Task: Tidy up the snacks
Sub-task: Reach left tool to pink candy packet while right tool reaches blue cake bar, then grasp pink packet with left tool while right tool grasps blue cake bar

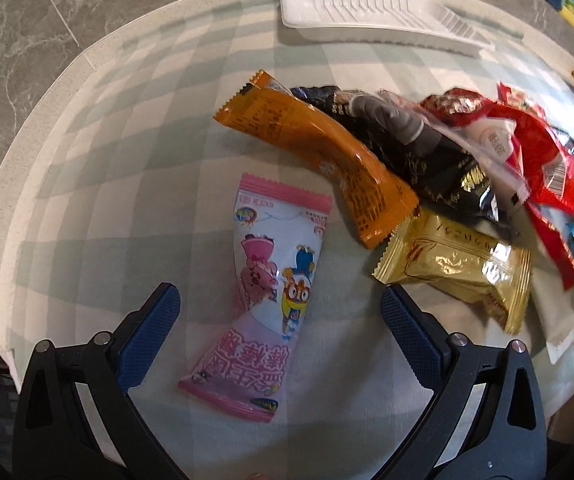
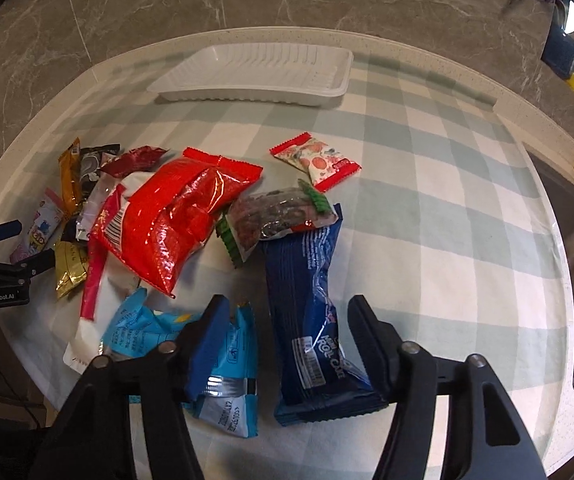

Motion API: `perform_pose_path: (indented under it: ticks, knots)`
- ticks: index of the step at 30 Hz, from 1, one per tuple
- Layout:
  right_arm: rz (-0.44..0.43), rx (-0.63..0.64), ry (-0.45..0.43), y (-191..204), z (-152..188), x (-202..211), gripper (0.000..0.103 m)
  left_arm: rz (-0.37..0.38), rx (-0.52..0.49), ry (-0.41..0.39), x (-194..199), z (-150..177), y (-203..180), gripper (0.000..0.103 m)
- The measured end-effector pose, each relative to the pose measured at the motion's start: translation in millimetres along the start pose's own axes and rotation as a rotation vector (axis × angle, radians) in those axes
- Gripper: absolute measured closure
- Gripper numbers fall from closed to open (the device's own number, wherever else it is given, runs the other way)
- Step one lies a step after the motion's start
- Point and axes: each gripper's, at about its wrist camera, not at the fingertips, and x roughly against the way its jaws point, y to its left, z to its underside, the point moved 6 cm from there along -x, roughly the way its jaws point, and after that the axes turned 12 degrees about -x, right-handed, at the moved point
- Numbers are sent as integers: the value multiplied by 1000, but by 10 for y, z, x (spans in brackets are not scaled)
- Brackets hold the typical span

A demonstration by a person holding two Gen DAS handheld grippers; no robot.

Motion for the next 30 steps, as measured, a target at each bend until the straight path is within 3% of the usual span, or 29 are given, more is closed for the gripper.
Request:
perform_pose_path:
  ticks: [4,6,13,18,21,23,24,26,30]
  knots:
    - [24,21,20,34,9,-56,55,56,34,-1,-78,-9,51,0]
    - [15,20,30,44,15,-75,61,117,97,4,-140,22,122,0]
    - [3,21,39,44,32,-98,67,101,70,-68,-153,77,91,0]
    - [-24,8,38,9,53,-80,73,130,37,-38,-141,99,85,1]
    - [-43,-6,43,-21,74,-53,73,131,46,-47,-82,133,120,22]
    - [-56,-18,43,-49,81,-31,73,143,43,-58,28,181,168,69]
    - [-69,-28,46,-66,91,-17,73,156,50,-62,83,226,204,77]
    - [-91,-44,50,-95,108,4,74,218,96,-59,103,267,273,78]
    - [-133,-83,60,-160,143,41,74,224,88,-49,159,302,305,81]
